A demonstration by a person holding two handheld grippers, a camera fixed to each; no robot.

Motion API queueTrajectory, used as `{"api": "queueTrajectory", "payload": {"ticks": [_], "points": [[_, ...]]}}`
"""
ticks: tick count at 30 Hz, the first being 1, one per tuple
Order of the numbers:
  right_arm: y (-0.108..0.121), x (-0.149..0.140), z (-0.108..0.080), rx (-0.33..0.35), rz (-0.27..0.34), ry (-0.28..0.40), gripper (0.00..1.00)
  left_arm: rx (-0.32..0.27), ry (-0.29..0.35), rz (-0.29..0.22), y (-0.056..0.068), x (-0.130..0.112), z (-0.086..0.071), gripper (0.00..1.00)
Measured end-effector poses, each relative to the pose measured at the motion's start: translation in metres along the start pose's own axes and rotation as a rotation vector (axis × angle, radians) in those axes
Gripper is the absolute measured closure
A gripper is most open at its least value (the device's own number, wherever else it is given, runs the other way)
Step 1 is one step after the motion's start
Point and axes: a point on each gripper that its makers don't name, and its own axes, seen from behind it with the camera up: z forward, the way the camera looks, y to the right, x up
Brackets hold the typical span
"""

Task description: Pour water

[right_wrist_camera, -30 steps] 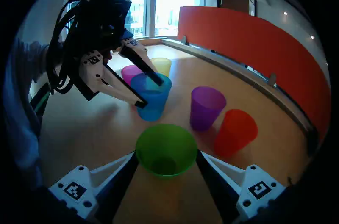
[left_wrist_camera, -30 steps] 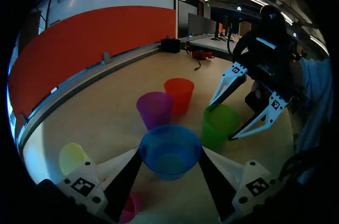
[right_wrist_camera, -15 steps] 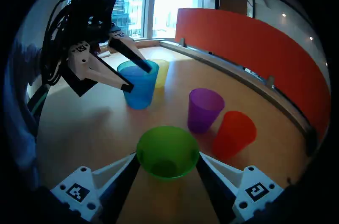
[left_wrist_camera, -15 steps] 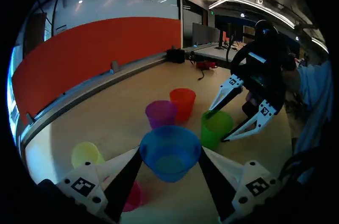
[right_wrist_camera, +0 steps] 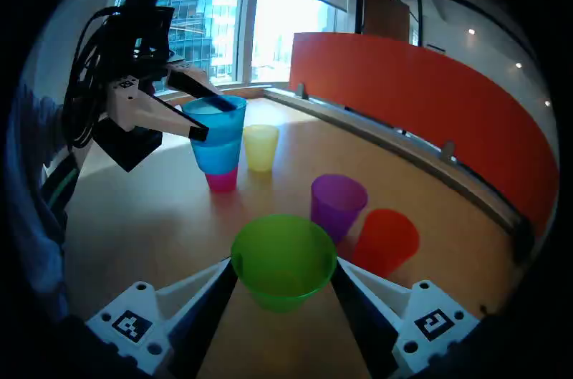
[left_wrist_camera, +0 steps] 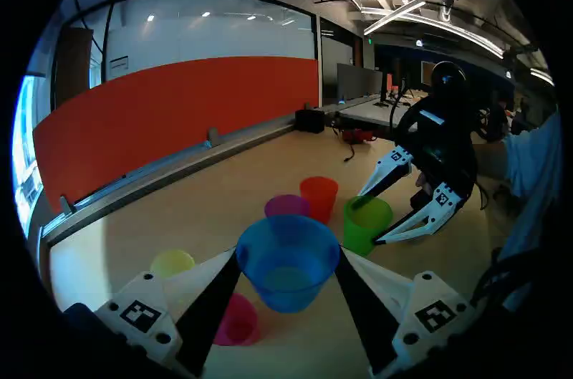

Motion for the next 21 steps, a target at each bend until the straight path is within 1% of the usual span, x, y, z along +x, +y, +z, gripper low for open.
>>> {"api": "queueTrajectory", "payload": {"ticks": [12,21], "points": [[-0.004,0.045,-0.016,-0.007,0.005,0.113,0.08,0.048,0.069,0.004,-0.010,0.021,-0.028,0.13],[-0.007,0.072,-0.028,-0.014,0.001,0.181,0.08,0.065,0.125,0.002,-0.012,0.040,-0.045,0.13]]}}
